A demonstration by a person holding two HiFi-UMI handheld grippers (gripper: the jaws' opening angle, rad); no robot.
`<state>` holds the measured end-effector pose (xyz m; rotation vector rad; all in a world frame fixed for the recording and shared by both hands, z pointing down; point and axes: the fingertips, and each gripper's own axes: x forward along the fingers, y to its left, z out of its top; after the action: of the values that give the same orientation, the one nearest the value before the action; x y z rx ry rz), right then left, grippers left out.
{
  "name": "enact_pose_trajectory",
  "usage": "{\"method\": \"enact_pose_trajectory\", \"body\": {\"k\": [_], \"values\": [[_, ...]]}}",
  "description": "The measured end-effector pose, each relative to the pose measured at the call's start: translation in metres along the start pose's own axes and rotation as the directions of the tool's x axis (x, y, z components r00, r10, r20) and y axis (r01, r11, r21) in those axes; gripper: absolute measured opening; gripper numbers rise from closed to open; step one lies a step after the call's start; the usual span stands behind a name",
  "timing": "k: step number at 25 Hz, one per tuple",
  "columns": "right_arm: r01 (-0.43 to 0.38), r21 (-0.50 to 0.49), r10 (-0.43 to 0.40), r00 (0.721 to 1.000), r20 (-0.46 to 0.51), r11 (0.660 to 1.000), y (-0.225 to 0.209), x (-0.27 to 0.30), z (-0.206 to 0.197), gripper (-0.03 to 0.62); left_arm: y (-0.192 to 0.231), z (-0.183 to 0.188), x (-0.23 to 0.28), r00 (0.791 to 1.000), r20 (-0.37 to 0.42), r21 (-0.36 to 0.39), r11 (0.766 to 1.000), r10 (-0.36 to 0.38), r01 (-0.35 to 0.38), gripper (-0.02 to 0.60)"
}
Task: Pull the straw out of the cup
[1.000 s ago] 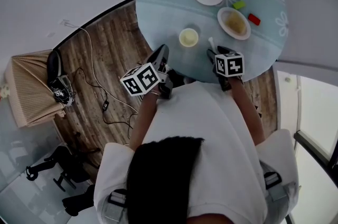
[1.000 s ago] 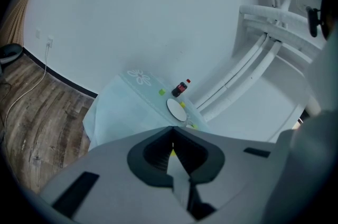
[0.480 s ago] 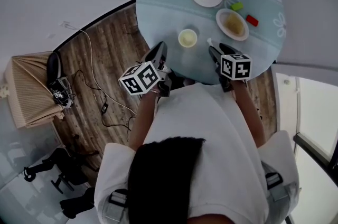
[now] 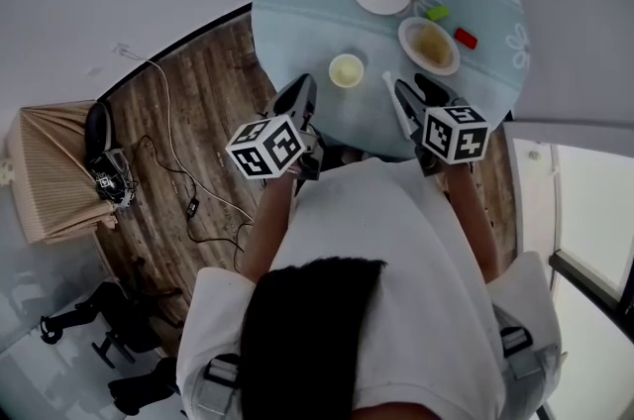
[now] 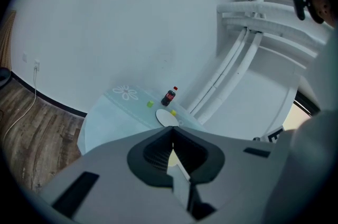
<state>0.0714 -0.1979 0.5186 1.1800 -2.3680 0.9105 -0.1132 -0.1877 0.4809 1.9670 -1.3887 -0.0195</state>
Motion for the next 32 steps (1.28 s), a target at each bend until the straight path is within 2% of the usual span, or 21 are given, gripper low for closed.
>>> {"method": "enact_pose_trajectory", "body": {"k": [8,11,19,24,28,32], "values": [[0.030,-0.025,-0.026,0.989,0.146,0.999,0.009,-0.037,0.029,0.178,-0.039,0.002,0.001,0.998,0.013,0.096,0.994,-0.059,0.058,0.009],[0.050,-0.040,-0.042,0.983,0.177,0.998,0.010,-0.046,0.030,0.119,-0.050,-0.002,0.002,0.997,0.015,0.106,0.992,-0.070,0.068,0.009],[0.059,-0.100,-0.032,0.967,0.252,0.993,0.019,-0.068,0.035,0.067,-0.075,-0.010,-0.003,0.995,0.047,0.135,0.988,-0.083,0.076,0.009],[0.057,-0.188,-0.009,0.970,0.244,0.981,0.030,-0.072,0.030,0.060,-0.083,-0.019,-0.008,0.996,0.044,0.152,0.986,-0.075,0.067,0.009],[0.065,-0.182,-0.022,0.973,0.229,0.981,0.027,-0.071,0.021,0.050,-0.086,-0.033,-0.005,0.999,-0.003,0.204,0.978,-0.036,0.035,0.009],[0.085,-0.200,-0.040,0.974,0.222,0.976,0.025,-0.072,0.016,0.046,-0.091,-0.039,-0.008,0.999,-0.004,0.197,0.980,-0.038,0.038,0.009]]}}
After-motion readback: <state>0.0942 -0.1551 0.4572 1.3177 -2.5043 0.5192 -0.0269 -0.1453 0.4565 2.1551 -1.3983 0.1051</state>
